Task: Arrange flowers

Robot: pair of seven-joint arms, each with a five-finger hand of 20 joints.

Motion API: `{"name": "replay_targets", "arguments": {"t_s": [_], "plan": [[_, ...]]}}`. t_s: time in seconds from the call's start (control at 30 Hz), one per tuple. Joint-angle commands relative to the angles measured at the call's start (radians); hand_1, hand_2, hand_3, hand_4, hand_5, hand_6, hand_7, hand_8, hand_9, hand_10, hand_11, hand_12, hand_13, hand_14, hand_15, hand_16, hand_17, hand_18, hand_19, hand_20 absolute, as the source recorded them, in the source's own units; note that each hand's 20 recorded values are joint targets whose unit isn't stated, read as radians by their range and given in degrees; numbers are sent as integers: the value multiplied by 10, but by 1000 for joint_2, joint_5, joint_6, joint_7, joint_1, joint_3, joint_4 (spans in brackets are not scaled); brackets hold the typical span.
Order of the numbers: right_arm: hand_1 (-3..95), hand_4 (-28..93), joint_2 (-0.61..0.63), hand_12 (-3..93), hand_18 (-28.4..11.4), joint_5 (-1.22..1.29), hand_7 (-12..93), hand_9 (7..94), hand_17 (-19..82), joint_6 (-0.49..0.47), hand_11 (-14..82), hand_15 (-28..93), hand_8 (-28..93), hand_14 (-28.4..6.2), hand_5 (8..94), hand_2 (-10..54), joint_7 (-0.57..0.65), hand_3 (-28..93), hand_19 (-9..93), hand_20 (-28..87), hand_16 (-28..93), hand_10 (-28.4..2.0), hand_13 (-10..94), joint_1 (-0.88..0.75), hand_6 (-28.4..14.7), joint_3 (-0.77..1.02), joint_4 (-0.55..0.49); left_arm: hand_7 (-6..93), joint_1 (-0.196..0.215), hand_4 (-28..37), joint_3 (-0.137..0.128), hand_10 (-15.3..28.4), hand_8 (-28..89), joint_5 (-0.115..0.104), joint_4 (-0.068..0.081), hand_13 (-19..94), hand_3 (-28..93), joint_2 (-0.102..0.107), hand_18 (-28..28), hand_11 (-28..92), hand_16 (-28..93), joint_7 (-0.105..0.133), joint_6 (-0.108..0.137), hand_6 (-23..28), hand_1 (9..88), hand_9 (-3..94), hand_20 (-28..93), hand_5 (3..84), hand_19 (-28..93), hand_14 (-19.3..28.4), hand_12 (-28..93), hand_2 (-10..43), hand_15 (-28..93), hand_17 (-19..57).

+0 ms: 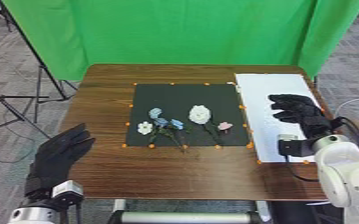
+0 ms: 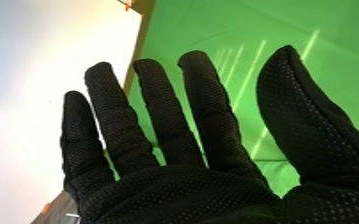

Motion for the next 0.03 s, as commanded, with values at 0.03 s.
{"name": "replay_targets", "arguments": {"t_s": [0.03], "plan": [[234,-278,4,144,-223,-2,162,480,24,6,131,357,-128,-213,498,48,13,881,567,156,136,-155,326,-2,-28,-7,-4,129,4,-135,-4,212,-86,15,-2,264,822,-27,211,330,-113,-19,-5,131,279,364,110,458,569,270,80,50,549,-93]]}}
